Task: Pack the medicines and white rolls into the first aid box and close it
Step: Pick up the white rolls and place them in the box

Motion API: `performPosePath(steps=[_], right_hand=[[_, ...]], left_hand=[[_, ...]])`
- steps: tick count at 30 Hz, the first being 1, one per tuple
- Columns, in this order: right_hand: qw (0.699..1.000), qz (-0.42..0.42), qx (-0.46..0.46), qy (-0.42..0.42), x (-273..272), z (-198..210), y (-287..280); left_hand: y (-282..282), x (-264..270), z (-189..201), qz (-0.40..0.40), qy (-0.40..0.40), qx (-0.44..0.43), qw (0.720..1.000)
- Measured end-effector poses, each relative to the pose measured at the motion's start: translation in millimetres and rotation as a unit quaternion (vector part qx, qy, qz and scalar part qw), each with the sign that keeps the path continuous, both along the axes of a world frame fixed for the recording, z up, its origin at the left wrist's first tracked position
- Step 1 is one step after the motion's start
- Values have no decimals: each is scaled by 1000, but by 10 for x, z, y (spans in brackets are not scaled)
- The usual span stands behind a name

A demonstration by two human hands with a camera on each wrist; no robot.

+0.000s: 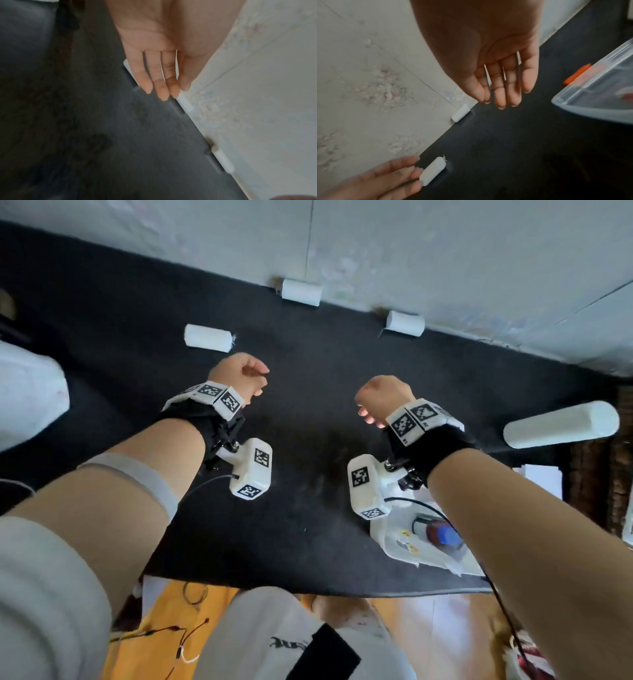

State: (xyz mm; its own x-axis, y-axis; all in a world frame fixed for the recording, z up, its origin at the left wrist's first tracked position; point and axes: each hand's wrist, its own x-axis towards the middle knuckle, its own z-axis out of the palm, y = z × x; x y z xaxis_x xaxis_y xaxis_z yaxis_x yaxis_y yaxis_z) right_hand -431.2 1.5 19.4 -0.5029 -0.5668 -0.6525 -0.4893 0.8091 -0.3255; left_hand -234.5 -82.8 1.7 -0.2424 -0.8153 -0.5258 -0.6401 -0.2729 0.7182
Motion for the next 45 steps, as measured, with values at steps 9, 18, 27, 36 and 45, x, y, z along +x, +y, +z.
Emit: performPosePath(steps=[9, 18, 27, 36, 45], right_hand=[[997, 23, -65, -30, 321, -728, -1049], [968, 174, -133, 124, 246, -1266, -1973], [930, 238, -112, 256, 169, -1457, -2366], [909, 319, -27, 266, 247, -1401, -1727], [928, 345, 12, 139, 601, -1164, -507]], left_hand=[[-1245, 331, -570, -101, -148, -64, 982], [-1401, 365, -1251, -130, -281, -112, 944], [-1259, 462, -1369, -107, -243, -159, 951], [-627, 636, -1194, -186, -277, -73, 940], [59, 424, -854, -104, -177, -1, 979]])
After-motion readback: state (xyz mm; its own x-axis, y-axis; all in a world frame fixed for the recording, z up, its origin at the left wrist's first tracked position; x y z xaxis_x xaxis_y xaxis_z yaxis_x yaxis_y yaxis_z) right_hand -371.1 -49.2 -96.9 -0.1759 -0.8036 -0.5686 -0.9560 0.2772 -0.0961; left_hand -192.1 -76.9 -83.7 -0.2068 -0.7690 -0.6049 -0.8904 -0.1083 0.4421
